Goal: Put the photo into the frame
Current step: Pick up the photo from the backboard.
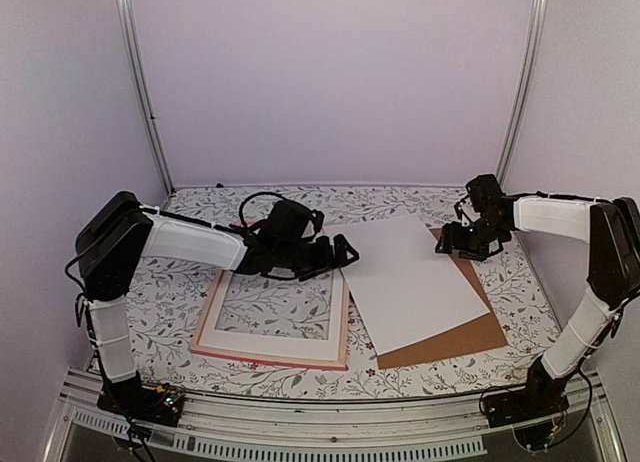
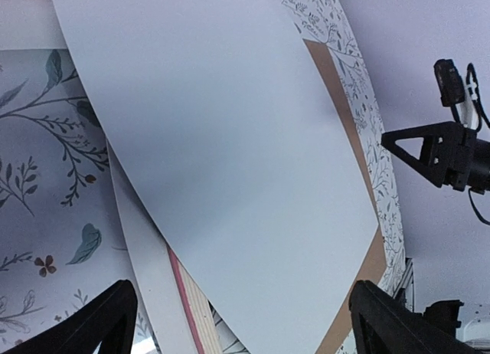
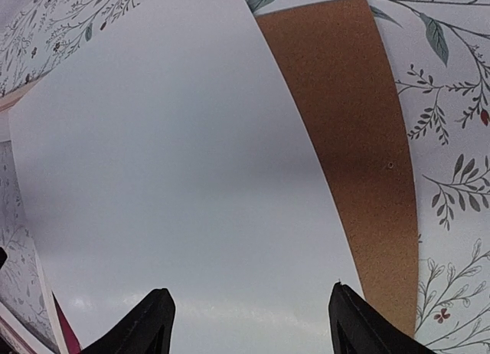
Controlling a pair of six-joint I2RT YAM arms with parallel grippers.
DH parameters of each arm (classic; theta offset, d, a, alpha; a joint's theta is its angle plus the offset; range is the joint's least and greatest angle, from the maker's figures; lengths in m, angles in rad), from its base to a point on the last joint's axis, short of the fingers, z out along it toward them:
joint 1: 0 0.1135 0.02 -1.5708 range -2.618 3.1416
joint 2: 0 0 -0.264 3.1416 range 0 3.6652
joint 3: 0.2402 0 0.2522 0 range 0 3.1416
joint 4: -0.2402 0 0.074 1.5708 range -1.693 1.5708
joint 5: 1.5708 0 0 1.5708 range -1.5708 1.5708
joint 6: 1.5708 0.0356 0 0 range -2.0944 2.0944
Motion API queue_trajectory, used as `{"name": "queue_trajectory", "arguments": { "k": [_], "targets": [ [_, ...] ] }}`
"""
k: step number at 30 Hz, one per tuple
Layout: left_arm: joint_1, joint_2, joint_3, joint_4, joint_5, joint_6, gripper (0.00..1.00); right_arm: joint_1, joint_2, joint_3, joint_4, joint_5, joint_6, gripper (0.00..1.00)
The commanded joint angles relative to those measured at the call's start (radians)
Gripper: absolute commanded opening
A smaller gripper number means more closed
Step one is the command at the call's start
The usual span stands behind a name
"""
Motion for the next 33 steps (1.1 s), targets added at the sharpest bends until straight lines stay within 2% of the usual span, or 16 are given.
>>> {"name": "queue_trajectory", "arguments": {
  "k": [1, 12, 23, 33],
  "targets": [
    [0.024, 0.034, 0.053, -0.041, 0.008, 0.07, 0.99, -0.069, 0.004, -0.019, 0.123, -0.128, -0.052, 0.74],
    [0.071, 0.097, 0.125, -0.093, 0.016, 0.129, 0.96, -0.125, 0.124, -0.049, 0.197, -0.194, -0.075, 0.75],
    [0.093, 0.179, 0.203, -0.094, 0.048, 0.145, 0.92, -0.125, 0.065, -0.187, 0.256, -0.218, -0.056, 0.73],
    [0.112, 0.209, 0.233, -0.116, 0.052, 0.125, 0.89, -0.124, -0.02, -0.298, 0.316, -0.306, 0.002, 0.71]
  ]
}}
